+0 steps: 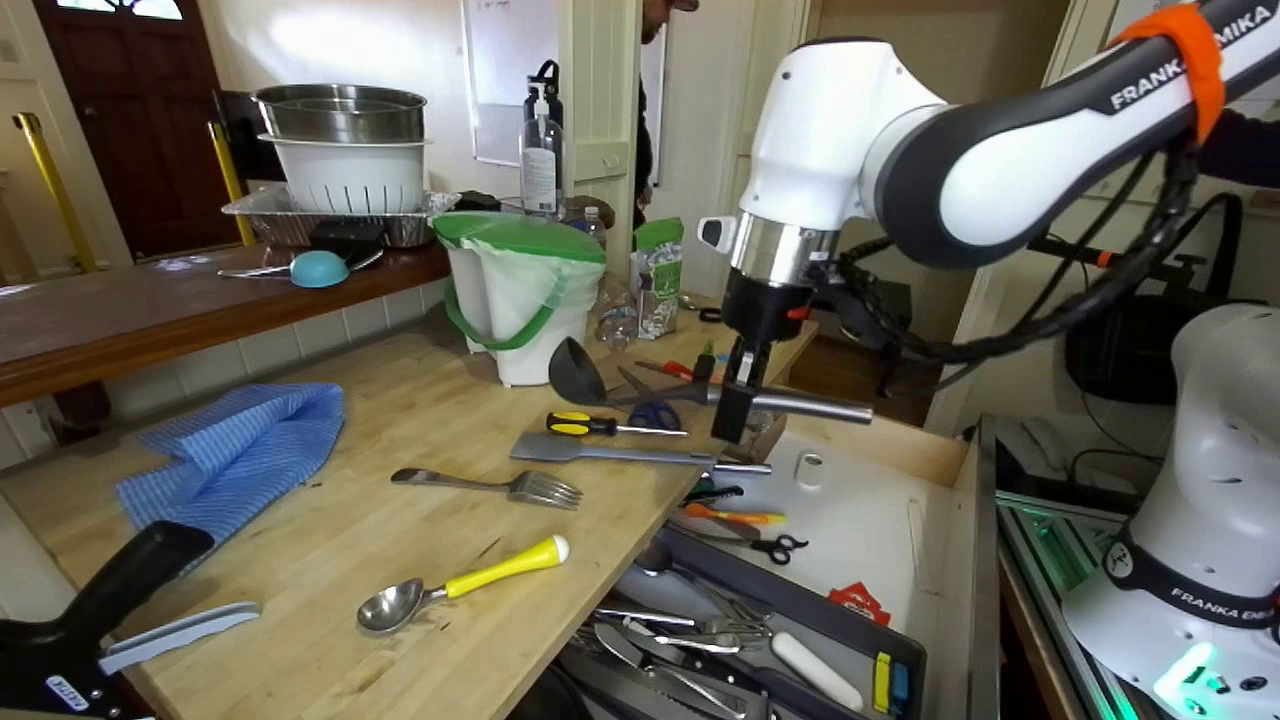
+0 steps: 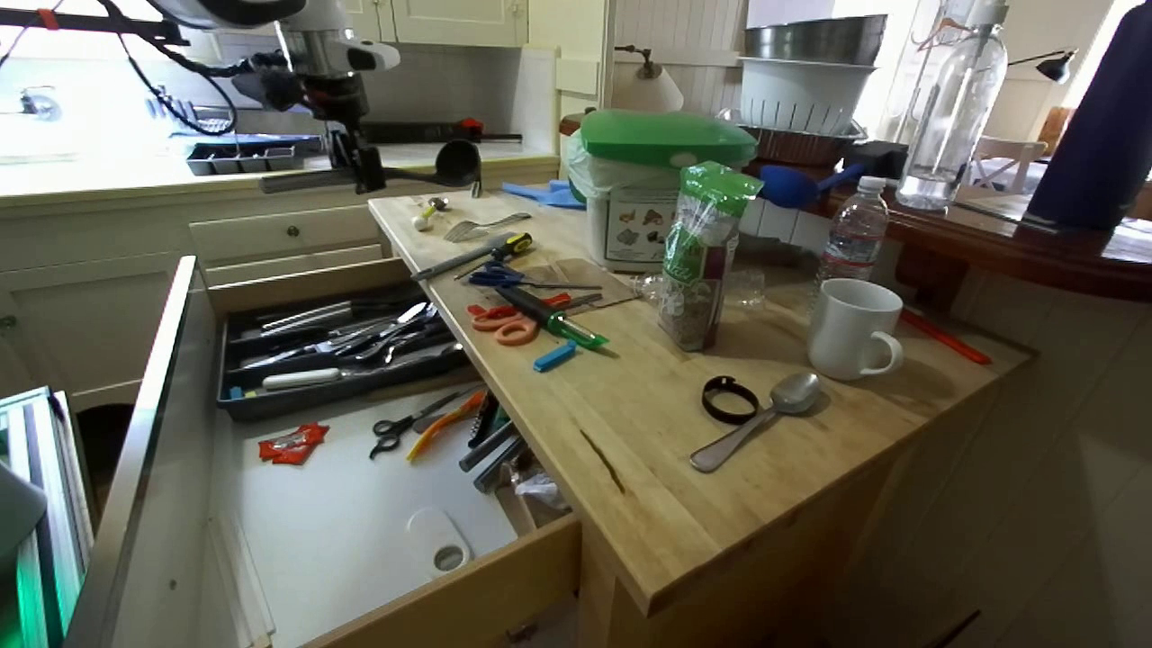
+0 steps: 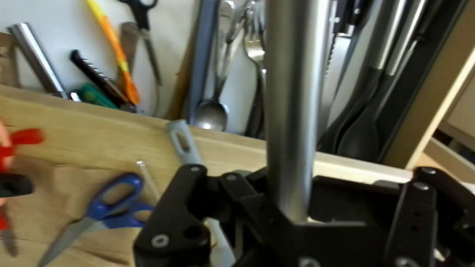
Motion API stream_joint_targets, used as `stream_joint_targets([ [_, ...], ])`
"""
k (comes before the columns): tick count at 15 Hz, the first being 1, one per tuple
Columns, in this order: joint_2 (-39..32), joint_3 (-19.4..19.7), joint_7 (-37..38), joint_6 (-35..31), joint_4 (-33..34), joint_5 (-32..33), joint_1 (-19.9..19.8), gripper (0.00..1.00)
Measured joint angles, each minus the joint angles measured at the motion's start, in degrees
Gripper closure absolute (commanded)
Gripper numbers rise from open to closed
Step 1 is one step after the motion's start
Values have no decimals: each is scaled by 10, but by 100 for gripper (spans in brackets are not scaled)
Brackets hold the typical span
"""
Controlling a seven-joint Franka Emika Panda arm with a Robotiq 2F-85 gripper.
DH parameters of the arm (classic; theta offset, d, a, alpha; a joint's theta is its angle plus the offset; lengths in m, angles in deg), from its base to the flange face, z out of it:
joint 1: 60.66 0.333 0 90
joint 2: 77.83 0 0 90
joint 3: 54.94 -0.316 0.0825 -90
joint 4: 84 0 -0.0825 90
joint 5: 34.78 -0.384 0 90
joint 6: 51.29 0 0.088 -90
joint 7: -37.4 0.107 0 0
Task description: Remove the serving spoon from the drawer
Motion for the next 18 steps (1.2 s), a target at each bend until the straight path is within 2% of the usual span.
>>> stream_joint_targets([
  [3, -37, 30, 40, 90, 87, 67, -24, 99],
  [6, -114, 46, 35, 132, 179, 70, -24, 97],
  [8, -150, 45, 35, 136, 210, 70, -20, 97],
  [12, -164, 49, 35, 137, 219, 74, -13, 99],
  [15, -195, 54, 35, 102, 229, 106, -2, 99],
  [18, -251, 64, 35, 77, 271, 141, 10, 99],
])
